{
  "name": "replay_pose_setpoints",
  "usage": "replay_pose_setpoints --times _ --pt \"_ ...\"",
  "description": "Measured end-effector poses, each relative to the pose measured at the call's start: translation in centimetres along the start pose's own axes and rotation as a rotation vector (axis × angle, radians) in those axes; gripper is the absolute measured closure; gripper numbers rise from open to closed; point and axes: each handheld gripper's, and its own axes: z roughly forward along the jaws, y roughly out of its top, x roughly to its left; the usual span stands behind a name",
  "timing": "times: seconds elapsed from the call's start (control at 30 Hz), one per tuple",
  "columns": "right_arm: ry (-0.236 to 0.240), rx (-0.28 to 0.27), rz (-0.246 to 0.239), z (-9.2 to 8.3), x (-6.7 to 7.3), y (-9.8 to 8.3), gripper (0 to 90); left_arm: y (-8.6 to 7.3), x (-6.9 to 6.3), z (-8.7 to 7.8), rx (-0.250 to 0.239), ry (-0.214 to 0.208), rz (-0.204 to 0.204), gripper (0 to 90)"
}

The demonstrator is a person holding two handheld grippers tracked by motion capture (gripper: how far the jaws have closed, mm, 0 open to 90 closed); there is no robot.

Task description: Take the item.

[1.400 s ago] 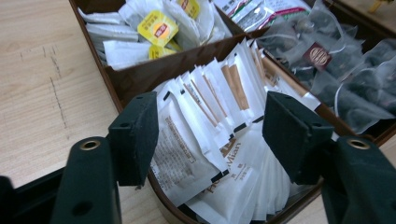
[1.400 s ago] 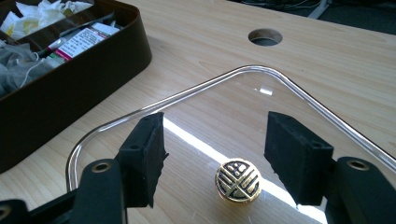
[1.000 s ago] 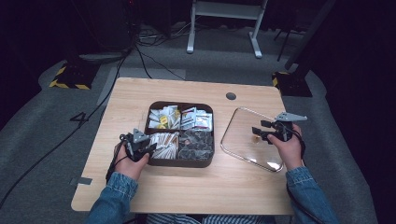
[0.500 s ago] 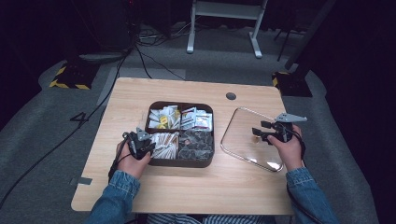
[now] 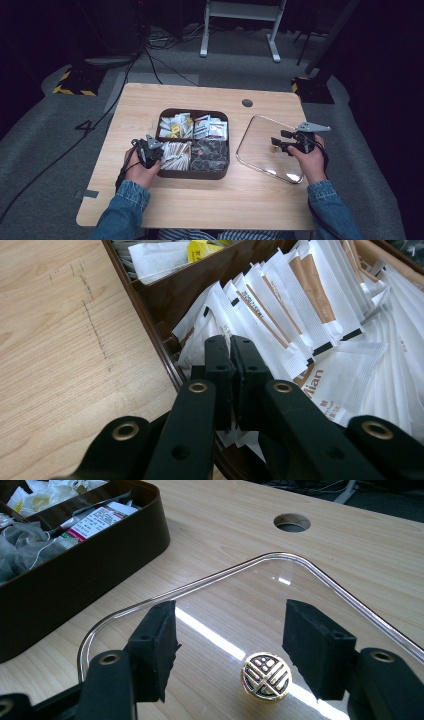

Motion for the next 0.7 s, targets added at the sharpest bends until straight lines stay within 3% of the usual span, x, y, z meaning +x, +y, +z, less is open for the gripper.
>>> replay_pose_setpoints --times 0.13,0.2,0.47,0.53,0.7 --pt "0.002 0.005 0.006 0.1 -0.1 -0.1 38.9 -0.1 0.4 -0.2 -0.014 -0.044 -0.033 87.7" --pt "0.002 0.005 0.008 0.1 -0.1 -0.1 38.9 -0.2 0.7 -0.6 -0.052 -0.068 -0.058 87.8" --pt "0.004 0.004 0.011 0.2 -0.2 -0.1 38.8 -0.1 1.1 -2.5 -0.172 -0.128 -0.066 87.9" --pt "0.004 0.003 0.01 0.2 -0.1 -0.1 38.8 -0.1 1.3 -3.4 -0.234 -0.152 -0.062 87.9" --pt "0.005 0.001 0.009 0.3 -0.1 0.0 38.8 0.1 1.3 -4.4 -0.299 -0.187 -0.055 87.8"
